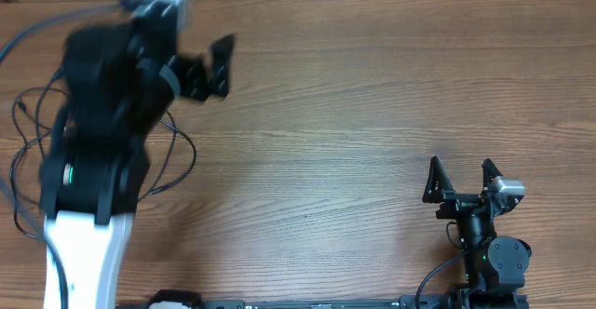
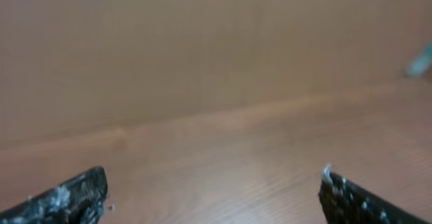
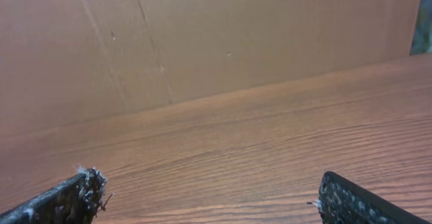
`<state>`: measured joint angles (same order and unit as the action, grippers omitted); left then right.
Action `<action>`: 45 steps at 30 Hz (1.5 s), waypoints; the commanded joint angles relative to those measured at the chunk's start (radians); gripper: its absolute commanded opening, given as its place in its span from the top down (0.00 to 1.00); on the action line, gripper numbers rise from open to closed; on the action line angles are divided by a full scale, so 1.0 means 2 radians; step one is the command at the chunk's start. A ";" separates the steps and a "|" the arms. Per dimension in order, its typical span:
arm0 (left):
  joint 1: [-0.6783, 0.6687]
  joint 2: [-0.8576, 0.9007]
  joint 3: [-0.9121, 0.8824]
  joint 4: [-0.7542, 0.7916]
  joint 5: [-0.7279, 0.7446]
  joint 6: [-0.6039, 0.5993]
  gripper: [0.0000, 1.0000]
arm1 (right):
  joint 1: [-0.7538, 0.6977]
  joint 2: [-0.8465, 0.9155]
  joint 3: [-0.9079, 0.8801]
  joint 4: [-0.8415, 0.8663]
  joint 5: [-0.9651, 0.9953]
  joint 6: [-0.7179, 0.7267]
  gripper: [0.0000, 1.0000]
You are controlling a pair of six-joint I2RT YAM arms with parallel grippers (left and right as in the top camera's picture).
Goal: Untangle cables
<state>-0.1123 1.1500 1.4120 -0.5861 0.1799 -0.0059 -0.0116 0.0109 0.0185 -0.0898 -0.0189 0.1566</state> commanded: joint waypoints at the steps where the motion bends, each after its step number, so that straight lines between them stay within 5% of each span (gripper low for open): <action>1: 0.028 -0.092 -0.146 0.073 0.015 0.031 0.00 | 0.003 -0.004 -0.005 0.003 0.000 0.002 0.00; 8: 0.054 -0.263 -0.355 0.184 0.010 0.093 0.00 | 0.003 -0.004 -0.005 0.003 0.000 0.002 0.00; 20: 0.085 -0.487 -0.599 0.266 -0.054 0.093 0.00 | 0.003 -0.004 -0.005 0.003 0.000 0.002 0.00; 30: 0.085 -0.574 -0.684 0.256 -0.082 0.098 0.00 | 0.003 -0.004 -0.005 0.003 0.000 0.002 0.00; 45: 0.085 -0.573 -0.702 0.251 -0.081 0.074 0.00 | 0.003 -0.004 -0.005 0.003 0.000 0.002 0.00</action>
<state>0.0544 0.0151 0.0174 -0.0887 0.0280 0.1570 -0.0116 0.0109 0.0185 -0.0898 -0.0196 0.1570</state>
